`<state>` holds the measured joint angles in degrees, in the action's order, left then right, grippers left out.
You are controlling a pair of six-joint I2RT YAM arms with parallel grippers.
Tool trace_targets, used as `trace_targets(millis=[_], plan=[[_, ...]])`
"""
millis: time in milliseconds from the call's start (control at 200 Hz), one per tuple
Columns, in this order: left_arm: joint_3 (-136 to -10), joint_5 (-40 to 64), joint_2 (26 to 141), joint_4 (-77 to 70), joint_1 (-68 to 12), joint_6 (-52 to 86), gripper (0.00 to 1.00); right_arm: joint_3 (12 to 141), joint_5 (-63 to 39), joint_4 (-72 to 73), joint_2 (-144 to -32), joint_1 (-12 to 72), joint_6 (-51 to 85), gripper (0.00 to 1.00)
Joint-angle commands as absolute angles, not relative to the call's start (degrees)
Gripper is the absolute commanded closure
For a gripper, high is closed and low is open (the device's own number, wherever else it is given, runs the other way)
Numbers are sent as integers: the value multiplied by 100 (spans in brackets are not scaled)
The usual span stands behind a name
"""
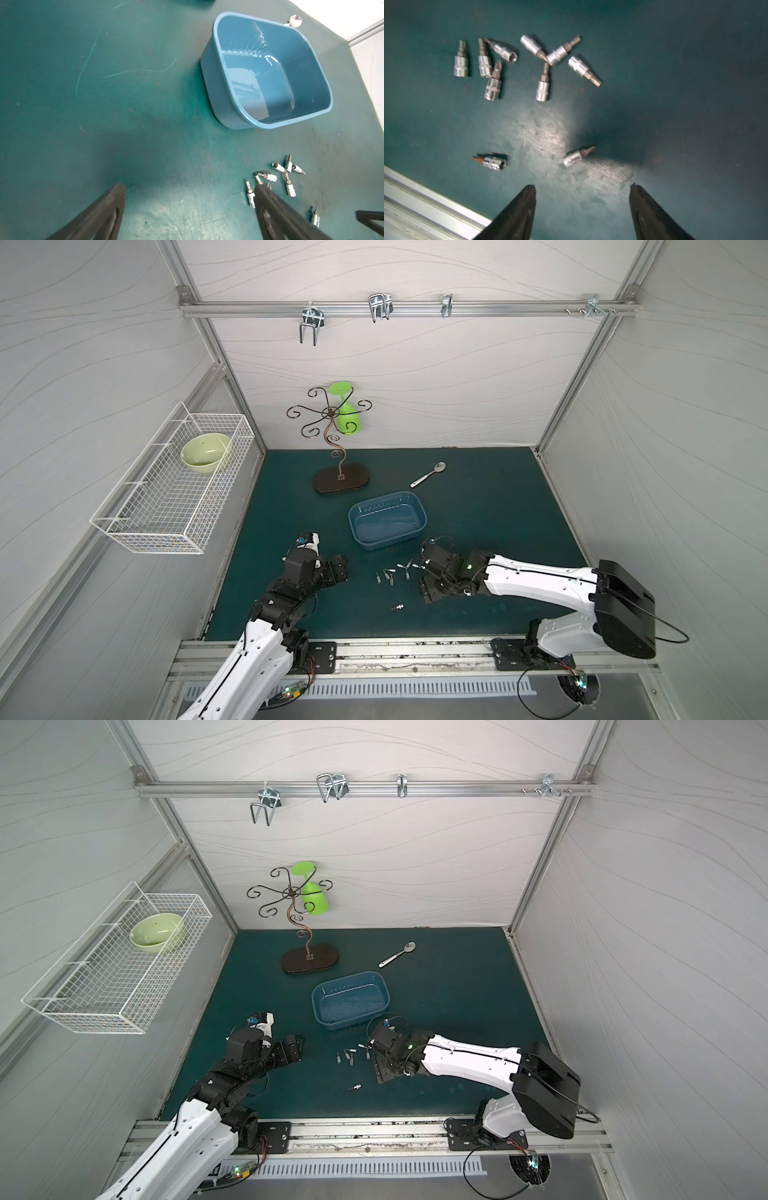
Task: Put the bit on the desktop into the storage box
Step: Pick up the screwdriver bit from the center of the board.
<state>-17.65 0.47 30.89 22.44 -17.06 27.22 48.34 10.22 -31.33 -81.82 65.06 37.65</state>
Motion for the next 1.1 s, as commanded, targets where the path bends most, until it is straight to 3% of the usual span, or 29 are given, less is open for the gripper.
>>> trace_targets(millis=[0, 265, 605, 1090], plan=[[-1757, -95, 2922, 2010, -1740, 2716, 1, 4981, 824, -2905, -8422, 6565, 3840, 34], [-1740, -124, 2869, 2016, -1740, 2738, 1, 5084, 746, -2763, -8862, 6599, 3939, 39], [-1740, -138, 2883, 1997, -1740, 2747, 0, 5041, 843, -2800, -8982, 6601, 4076, 53], [-1740, -123, 2917, 1977, -1740, 2751, 1, 4971, 819, -2770, -9203, 6530, 4120, 55]])
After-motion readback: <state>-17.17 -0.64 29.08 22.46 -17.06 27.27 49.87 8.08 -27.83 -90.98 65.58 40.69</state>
